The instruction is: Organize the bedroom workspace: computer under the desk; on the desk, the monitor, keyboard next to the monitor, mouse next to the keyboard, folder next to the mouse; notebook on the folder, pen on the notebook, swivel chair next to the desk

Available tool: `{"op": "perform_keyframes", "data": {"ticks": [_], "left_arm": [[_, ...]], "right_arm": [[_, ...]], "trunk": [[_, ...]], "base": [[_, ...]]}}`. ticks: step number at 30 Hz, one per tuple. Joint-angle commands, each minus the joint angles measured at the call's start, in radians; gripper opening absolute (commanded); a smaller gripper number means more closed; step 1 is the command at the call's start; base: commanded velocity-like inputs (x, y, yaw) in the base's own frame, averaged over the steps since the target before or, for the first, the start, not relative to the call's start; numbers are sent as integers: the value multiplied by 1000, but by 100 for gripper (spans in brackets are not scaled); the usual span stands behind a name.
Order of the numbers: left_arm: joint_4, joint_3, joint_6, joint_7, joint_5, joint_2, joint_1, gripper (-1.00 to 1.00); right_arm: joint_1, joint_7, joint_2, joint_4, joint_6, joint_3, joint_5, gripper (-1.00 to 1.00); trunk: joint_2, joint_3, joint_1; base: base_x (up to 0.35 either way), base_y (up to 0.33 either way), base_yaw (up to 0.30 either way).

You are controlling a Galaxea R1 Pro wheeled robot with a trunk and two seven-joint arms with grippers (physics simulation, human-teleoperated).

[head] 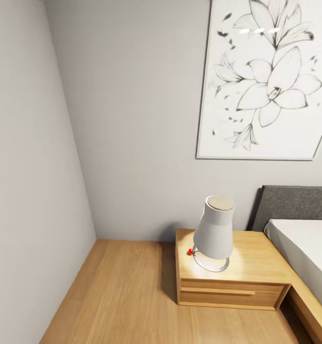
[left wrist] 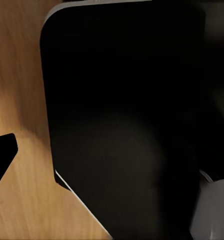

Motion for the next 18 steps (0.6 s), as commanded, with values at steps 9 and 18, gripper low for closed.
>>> {"op": "perform_keyframes", "data": {"ticks": [9, 18], "left_arm": [[-146, 0, -2, 1, 1, 4, 0, 100], [-379, 0, -17, 2, 3, 12, 0, 100]], "right_arm": [[0, 3, -3, -56, -310, 3, 2, 100], [-8, 2, -23, -365, -382, 1, 6, 100]], "trunk": [[63, 27, -35], [126, 59, -69]], "base": [[0, 0, -30], [0, 0, -197]]}}
